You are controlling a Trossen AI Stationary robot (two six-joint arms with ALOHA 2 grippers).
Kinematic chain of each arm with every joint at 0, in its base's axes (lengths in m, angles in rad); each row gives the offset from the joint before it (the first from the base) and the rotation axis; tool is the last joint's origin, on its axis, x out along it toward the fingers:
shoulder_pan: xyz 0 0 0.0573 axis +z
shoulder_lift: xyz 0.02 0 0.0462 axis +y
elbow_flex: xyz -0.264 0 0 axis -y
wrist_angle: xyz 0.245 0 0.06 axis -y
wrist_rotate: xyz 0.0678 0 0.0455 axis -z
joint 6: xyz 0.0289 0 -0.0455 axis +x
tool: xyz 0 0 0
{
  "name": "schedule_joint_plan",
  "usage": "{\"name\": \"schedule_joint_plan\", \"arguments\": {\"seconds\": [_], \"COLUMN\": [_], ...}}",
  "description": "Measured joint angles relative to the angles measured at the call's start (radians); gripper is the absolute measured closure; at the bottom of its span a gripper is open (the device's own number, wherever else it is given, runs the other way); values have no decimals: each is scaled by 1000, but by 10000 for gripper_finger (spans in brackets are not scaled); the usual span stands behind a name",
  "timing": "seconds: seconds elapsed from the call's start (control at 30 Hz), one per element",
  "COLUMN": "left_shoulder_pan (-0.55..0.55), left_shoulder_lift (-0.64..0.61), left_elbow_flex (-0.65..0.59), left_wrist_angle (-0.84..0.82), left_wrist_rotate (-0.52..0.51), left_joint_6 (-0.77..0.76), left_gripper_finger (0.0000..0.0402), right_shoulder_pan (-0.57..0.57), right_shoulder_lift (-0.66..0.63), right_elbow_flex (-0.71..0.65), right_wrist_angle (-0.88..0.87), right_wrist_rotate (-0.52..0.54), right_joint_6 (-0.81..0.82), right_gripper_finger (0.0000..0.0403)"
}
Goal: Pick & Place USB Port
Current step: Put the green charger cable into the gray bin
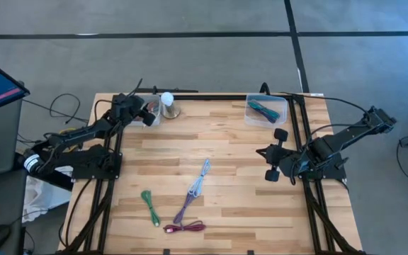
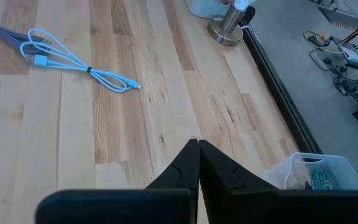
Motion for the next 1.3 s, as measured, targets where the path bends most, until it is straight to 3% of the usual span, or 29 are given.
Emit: {"name": "schedule_joint_plan", "arguments": {"seconds": [0.13, 0.3, 0.43, 0.63, 0.8, 1.07, 1.3], "left_shoulder_pan": [0, -19, -111, -333, -484, -520, -520], "left_shoulder_lift": [0, 0, 0, 3, 51, 187, 178], "left_elbow_flex": [0, 0, 0, 36, 101, 198, 202], "left_wrist_angle": [43, 202, 290, 315, 317, 326, 361], "left_wrist_rotate": [41, 403, 512, 472, 353, 304, 342], "left_joint_6": [-66, -143, -169, -166, -149, -139, -142], "left_gripper_finger": [253, 265, 288, 318, 340, 365, 373], "right_shoulder_pan": [0, -2, -22, -90, -153, -182, -161], "right_shoulder_lift": [0, 0, 0, 0, 0, 0, 0], "right_elbow_flex": [0, 0, 0, 0, 0, 0, 0], "right_wrist_angle": [38, 82, 83, 103, 143, 169, 167], "right_wrist_rotate": [0, 19, 50, 51, 50, 48, -51], "right_joint_6": [0, -3, -3, -3, -3, -3, -3], "right_gripper_finger": [403, 403, 403, 403, 403, 403, 403]}}
